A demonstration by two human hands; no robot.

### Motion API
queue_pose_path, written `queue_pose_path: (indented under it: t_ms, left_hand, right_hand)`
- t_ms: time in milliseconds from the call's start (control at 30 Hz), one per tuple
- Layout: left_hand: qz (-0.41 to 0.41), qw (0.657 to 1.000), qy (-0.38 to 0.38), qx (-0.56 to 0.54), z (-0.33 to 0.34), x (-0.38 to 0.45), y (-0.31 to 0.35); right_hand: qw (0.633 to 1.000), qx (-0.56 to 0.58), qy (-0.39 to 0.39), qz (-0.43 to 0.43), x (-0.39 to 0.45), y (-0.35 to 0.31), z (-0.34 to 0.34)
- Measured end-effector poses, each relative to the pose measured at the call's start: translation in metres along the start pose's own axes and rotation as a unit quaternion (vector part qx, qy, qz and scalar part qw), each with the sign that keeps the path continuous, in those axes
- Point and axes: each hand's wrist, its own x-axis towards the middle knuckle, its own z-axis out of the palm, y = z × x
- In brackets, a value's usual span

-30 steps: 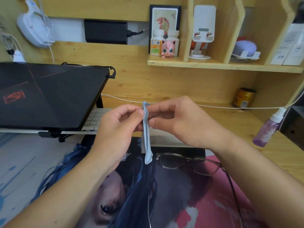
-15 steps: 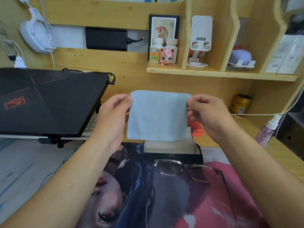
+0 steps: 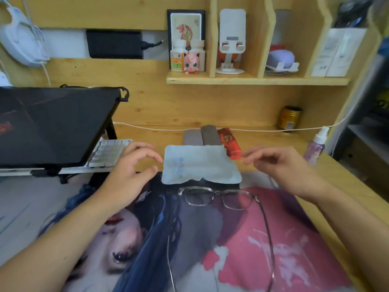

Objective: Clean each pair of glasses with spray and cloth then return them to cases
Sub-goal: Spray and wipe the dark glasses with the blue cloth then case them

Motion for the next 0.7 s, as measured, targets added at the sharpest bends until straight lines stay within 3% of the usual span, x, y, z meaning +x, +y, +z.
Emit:
queue_pose_path:
  t_ms: [67,200,333,500,600,700]
  left_hand:
    - [0.060,0.998,0.011,0.026,0.001,-0.003,0.010]
    - [0.189,0.963,-0.119,0.148,0.004,-0.009,0.020]
    - [0.212,0.948,-0.178,0.155,0.010,-0.017,0.034]
    - [0.231,0.950,-0.162,0.135,0.014,-0.018,0.031]
    - [0.213,0.965,-0.133,0.075,0.016,-0.019,0.033]
    - [0.126,0.986,-0.098,-0.049,0.019,-0.019,0.039]
  right_hand:
    - [0.997,0.030,0.066,0.007,0.001,-0.002,-0.008]
    - [0.997,-0.014,0.067,0.041,0.000,0.004,-0.002]
    - [0.996,-0.030,0.037,0.073,0.000,0.015,0.010]
    - [0.996,-0.021,0.050,0.072,0.002,0.018,0.015]
    - [0.980,-0.120,0.153,0.030,0.005,0.023,0.017]
    - [0.899,-0.285,0.330,-0.038,0.007,0.026,0.012]
